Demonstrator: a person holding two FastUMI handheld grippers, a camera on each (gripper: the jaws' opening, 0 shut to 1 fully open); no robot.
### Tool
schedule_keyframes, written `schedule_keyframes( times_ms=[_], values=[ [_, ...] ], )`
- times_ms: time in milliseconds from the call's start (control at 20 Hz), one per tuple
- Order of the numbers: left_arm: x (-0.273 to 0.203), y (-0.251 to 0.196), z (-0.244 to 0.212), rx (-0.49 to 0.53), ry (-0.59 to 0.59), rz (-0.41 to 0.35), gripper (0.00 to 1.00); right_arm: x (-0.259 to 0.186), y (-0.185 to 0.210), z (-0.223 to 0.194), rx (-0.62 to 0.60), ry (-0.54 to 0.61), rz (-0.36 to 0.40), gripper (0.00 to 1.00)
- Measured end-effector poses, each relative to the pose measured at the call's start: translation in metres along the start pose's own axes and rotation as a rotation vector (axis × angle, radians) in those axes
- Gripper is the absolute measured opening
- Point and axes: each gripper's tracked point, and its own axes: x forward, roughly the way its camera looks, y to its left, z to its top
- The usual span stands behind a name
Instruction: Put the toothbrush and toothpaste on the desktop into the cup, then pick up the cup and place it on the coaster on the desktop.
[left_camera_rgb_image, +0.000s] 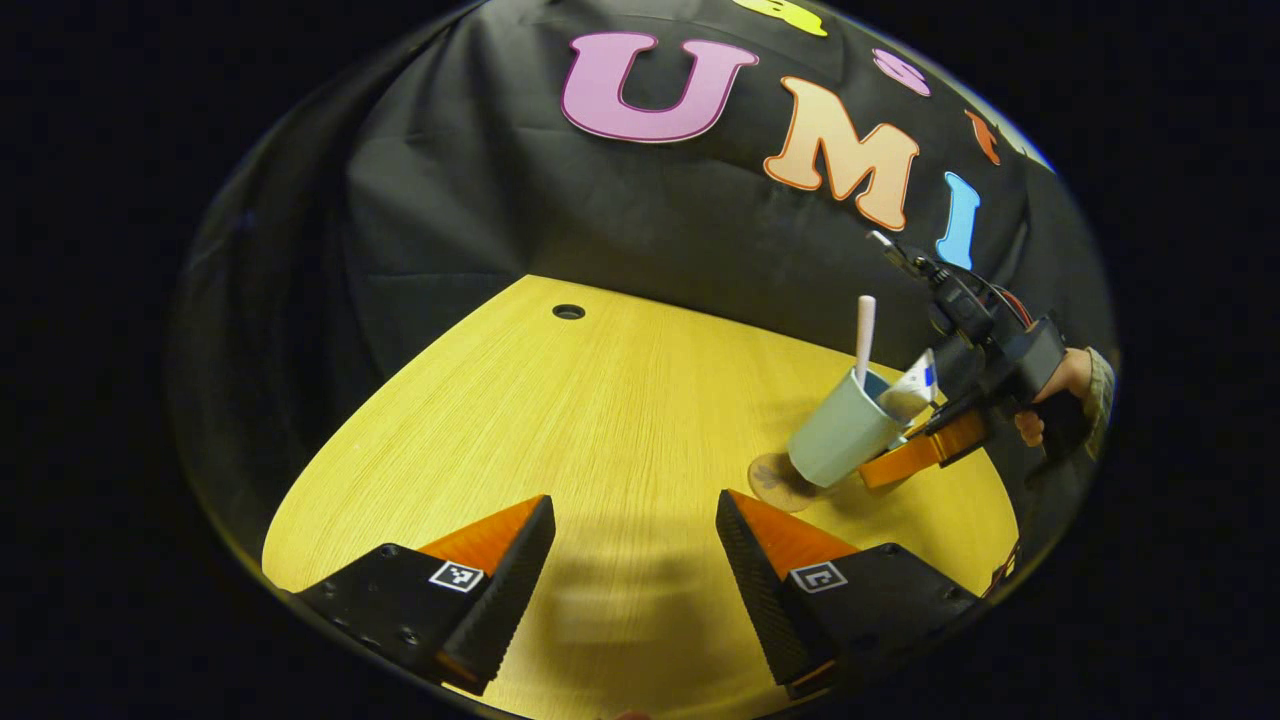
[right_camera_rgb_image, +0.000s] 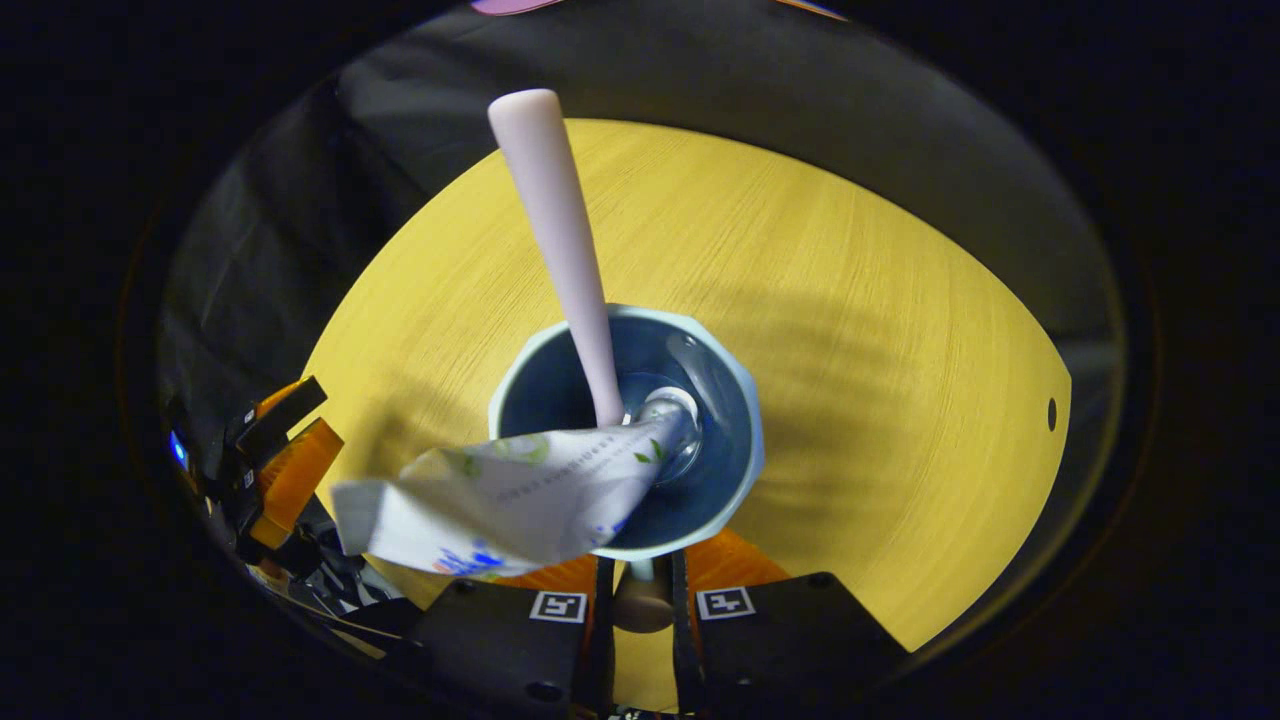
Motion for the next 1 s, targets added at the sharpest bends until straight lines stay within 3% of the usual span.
schedule_keyframes(
  times_ms=[300,700,750,800,950,1000],
  values=[
    [0.01,0.003,0.001,-0.041,0.026,0.036,0.94,0.009,0.011,-0.011,-0.026,0.054,-0.053,0.25],
    [0.001,0.001,-0.004,-0.039,0.041,0.033,0.95,0.004,0.014,-0.011,-0.001,0.063,-0.022,0.28],
    [-0.001,-0.001,-0.004,-0.034,0.039,0.03,0.95,-0.004,0.017,-0.012,0.019,0.058,0.005,0.33],
    [-0.002,-0.003,-0.004,-0.028,0.037,0.026,0.95,-0.01,0.02,-0.017,0.031,0.05,0.027,0.57],
    [-0.007,-0.008,0.0,-0.002,0.034,0.021,0.95,-0.024,0.017,-0.028,0.037,-0.018,0.028,1.0],
    [-0.009,-0.011,0.001,0.009,0.03,0.019,0.94,-0.031,0.017,-0.035,0.056,-0.041,0.033,0.99]
  ],
)
